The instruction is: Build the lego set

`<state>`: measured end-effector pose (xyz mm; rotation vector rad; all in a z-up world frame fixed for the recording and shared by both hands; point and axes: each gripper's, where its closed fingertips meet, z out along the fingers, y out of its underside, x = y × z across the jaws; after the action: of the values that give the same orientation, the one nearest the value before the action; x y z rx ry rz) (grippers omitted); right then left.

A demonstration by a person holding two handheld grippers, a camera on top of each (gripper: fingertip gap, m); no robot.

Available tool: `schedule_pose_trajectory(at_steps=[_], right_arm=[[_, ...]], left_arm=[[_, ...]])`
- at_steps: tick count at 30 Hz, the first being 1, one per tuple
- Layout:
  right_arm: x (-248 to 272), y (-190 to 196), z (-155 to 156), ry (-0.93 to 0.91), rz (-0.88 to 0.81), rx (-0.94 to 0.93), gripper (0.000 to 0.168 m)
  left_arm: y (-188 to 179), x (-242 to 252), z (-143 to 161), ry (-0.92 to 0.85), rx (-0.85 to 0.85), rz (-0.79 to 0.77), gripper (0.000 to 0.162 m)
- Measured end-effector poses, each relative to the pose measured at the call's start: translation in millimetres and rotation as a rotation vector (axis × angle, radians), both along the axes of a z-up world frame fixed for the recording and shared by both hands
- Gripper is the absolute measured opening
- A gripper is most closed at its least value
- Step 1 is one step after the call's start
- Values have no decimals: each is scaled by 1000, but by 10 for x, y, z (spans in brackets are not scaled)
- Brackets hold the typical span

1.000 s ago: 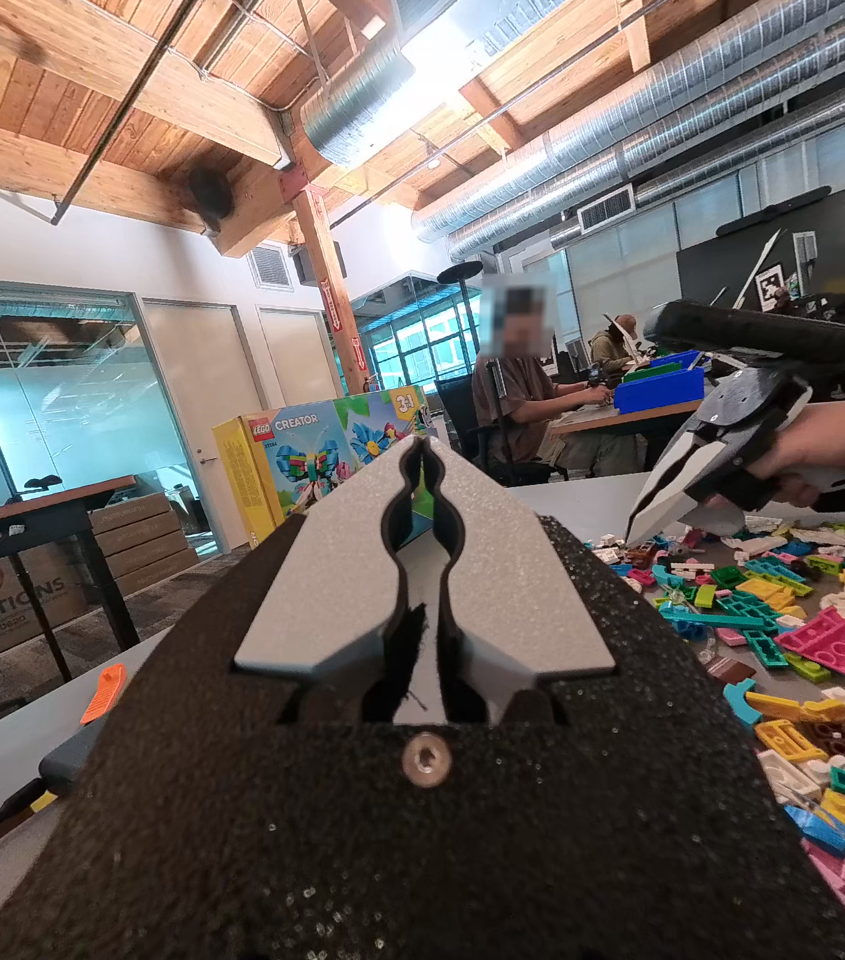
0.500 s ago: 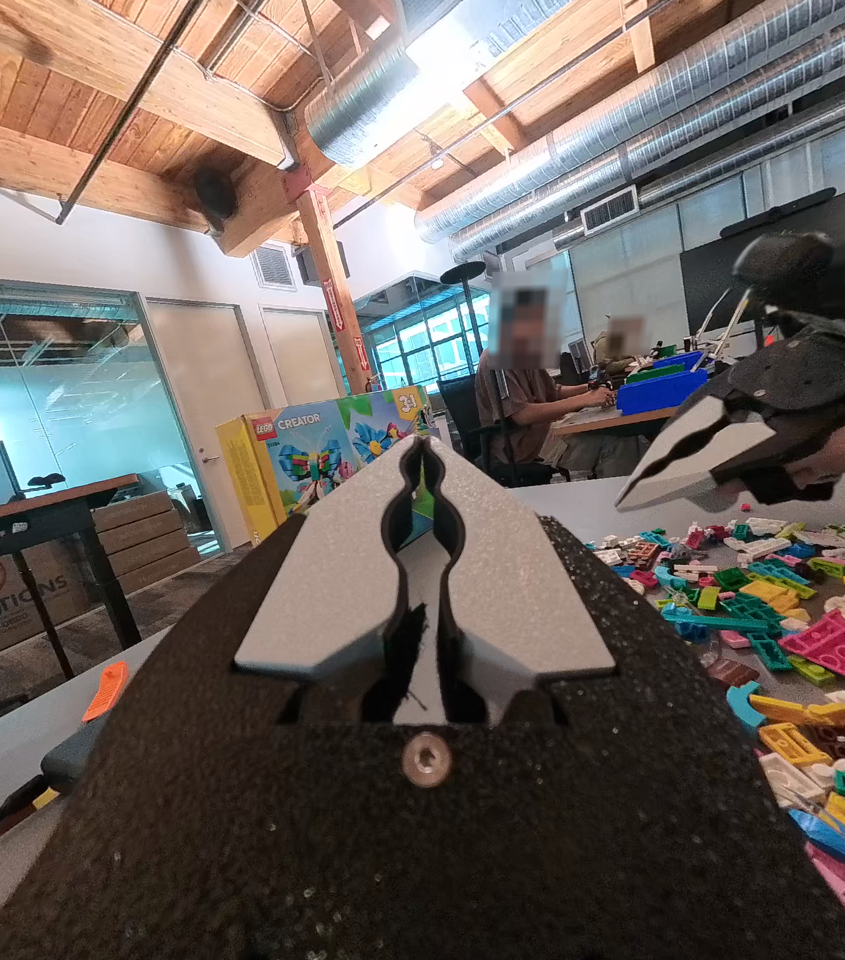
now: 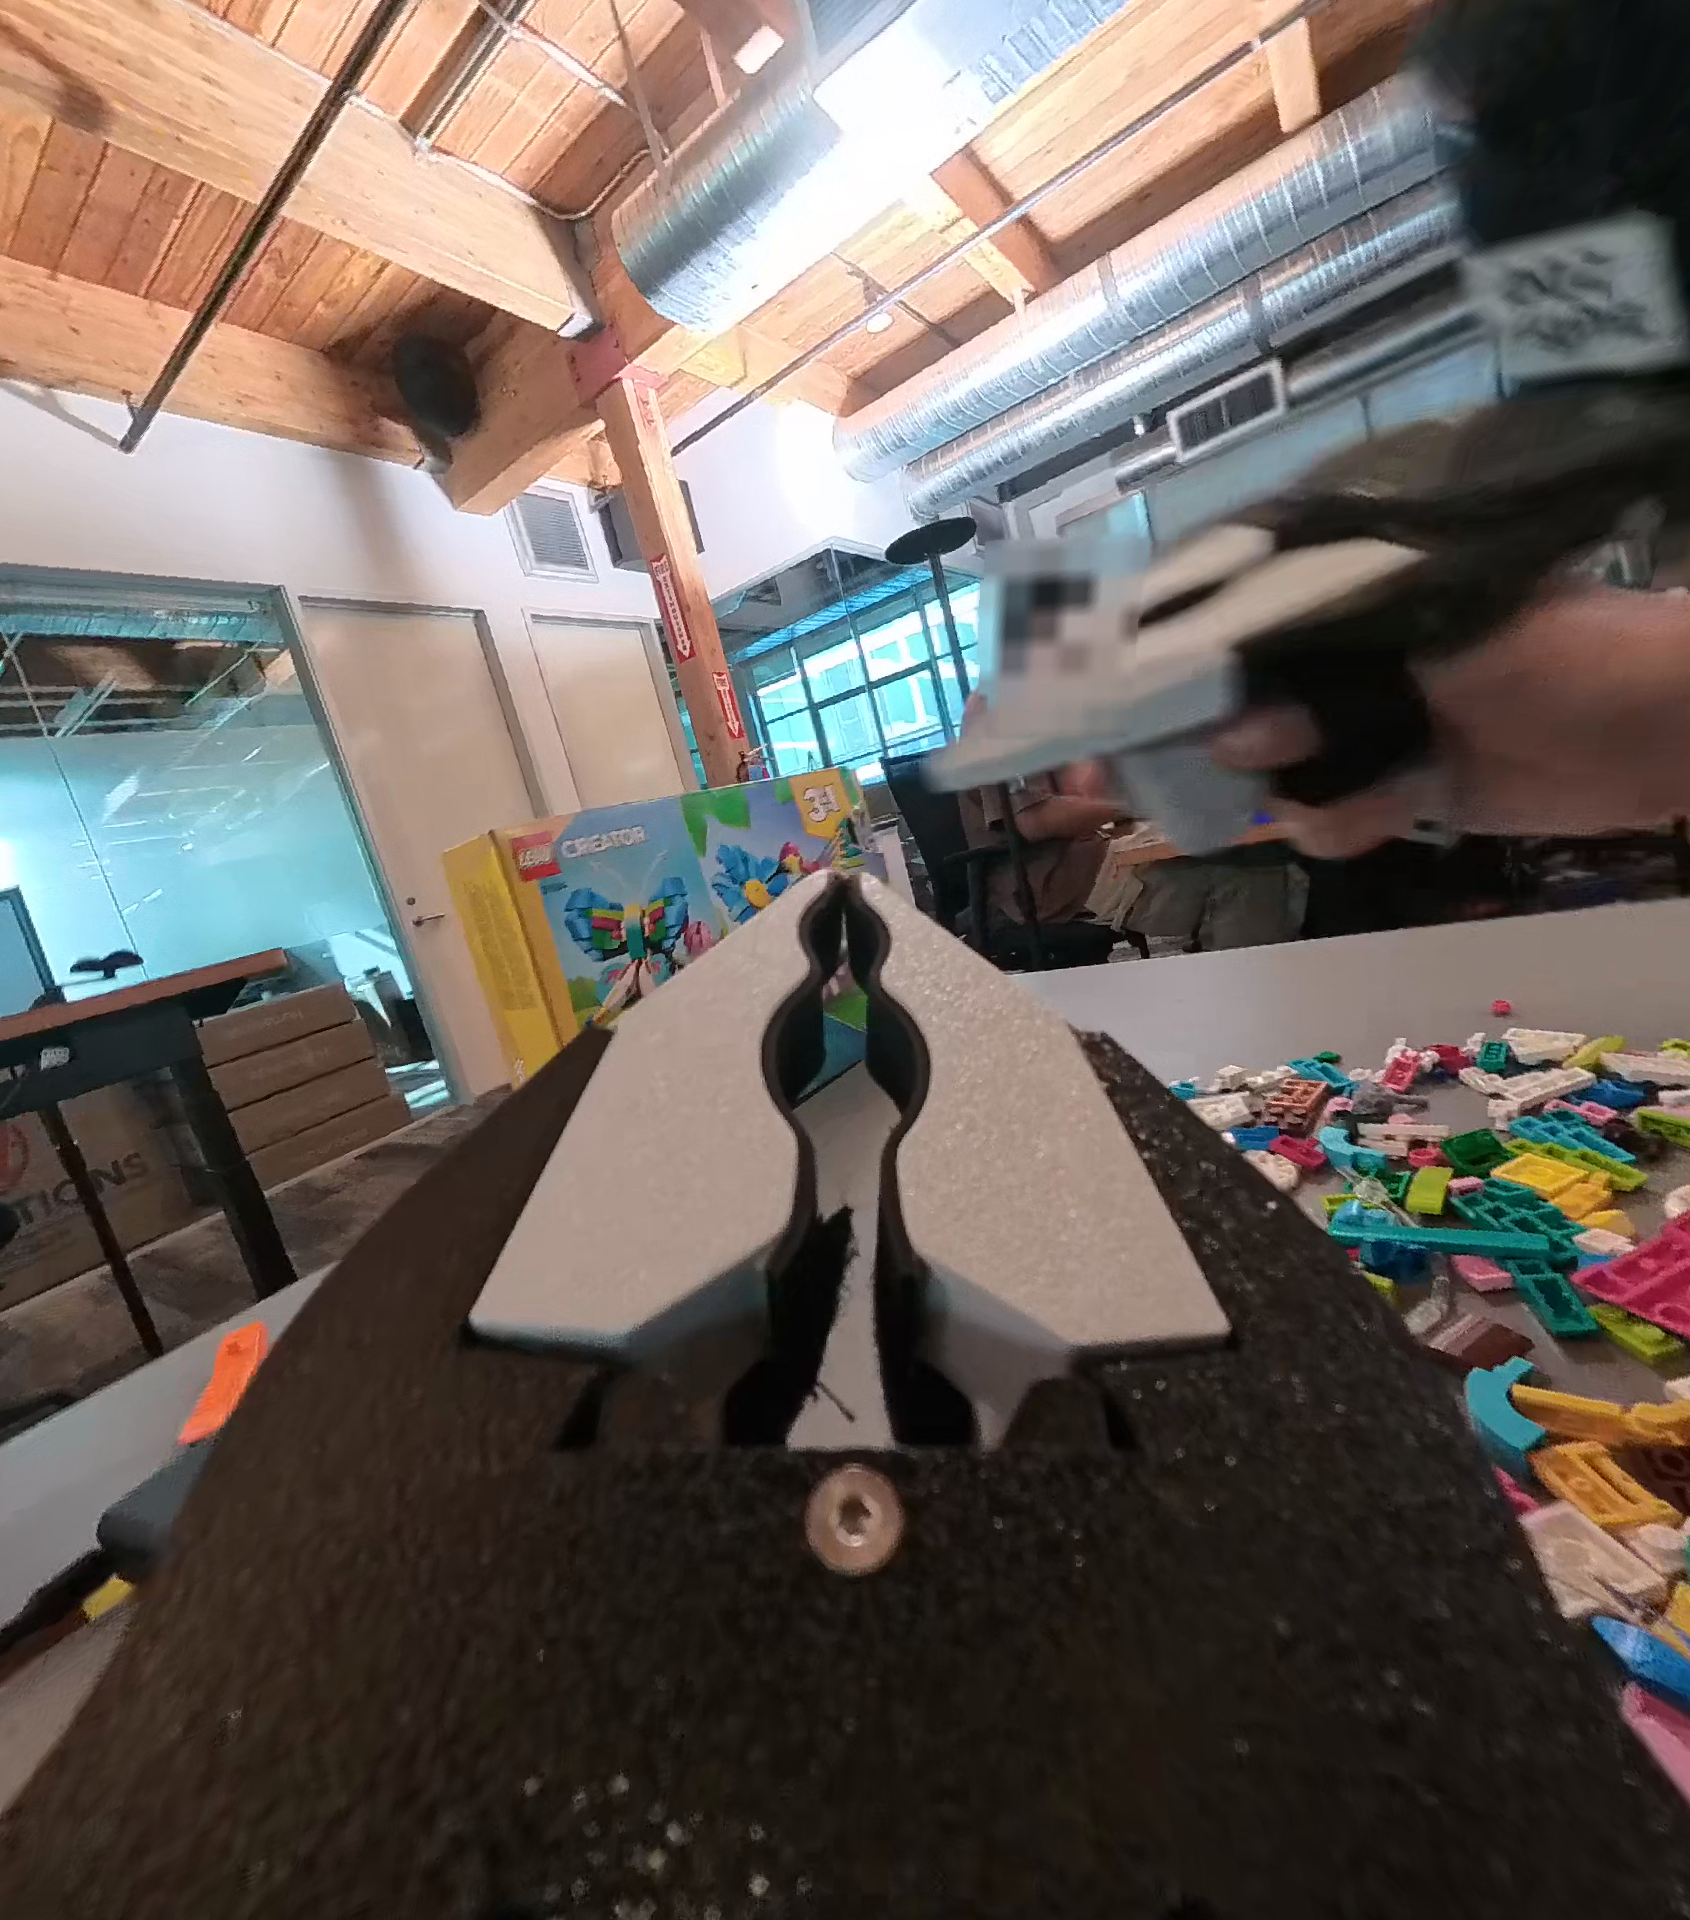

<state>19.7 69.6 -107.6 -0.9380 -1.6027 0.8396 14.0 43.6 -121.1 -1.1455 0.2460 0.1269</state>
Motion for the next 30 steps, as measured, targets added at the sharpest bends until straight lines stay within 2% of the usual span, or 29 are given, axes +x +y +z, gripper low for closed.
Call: schedule_pose_trajectory(at_steps=[4,7,9,13,16,22,25,30], right_arm=[[-766,-597,158,-93,270,67,0],[-1219,-963,166,-234,448,127,0],[-1472,-1222,8,-372,572,161,0],[-1742,-1599,-671,-701,748,275,0],[-1853,-1684,-1072,-841,785,350,0],[-1887,-1625,-1546,-980,787,393,0],[-1869,-1602,-1637,-998,781,386,0],[-1903,-1619,-1571,-954,777,341,10]], left_arm=[[6,258,-43,136,-11,-51,0],[1,372,-70,215,-7,-61,0],[2,412,-84,234,-11,-72,0],[-13,469,-98,269,-9,-81,0],[-30,530,-112,309,-4,-89,0],[-26,505,-106,291,-6,-88,0],[-15,510,-124,297,-16,-89,0],[-15,535,-133,315,-16,-92,0]])
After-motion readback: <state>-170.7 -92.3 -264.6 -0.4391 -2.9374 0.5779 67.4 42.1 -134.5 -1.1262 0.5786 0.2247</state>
